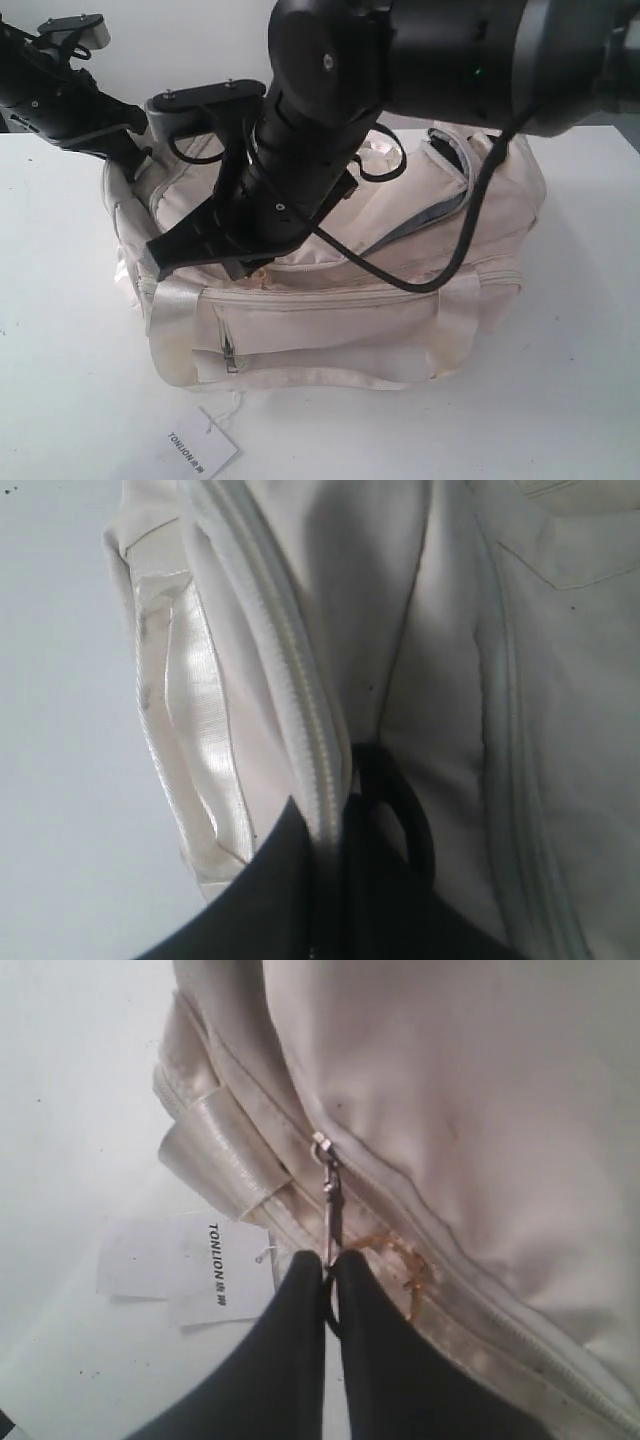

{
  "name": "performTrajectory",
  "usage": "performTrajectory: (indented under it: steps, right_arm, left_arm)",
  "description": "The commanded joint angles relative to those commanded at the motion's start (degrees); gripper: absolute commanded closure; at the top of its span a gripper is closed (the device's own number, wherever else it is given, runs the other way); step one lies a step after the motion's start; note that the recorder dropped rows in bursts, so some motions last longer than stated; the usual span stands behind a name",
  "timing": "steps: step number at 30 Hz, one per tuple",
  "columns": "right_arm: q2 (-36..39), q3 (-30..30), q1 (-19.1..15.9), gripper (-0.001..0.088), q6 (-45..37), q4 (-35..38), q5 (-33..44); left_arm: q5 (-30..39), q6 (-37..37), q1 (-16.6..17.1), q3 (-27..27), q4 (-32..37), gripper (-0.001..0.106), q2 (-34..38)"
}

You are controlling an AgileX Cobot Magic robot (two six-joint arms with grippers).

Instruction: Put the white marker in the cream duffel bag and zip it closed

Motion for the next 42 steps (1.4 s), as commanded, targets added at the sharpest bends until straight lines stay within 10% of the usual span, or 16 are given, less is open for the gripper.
performTrajectory:
  steps: [12,33,42]
  right_arm:
    - [-1.51,0.00,0.00,0.0868,2.88,-10.90,5.18]
    - [3.88,0.00,0.00,0.0868,7.35,-4.08,-0.43]
    - [3.87,0.00,-1.20,0.0868,7.61,-2.93,-1.85]
  left_arm:
    - [0.00,0.00,0.00,0.00,0.74,0.105,0.00]
    - [0.81,0.00,0.00,0.00,0.74,0.105,-0.11]
    - [2.69,-0.22,0.00,0.00,0.47,0.049,-2.20]
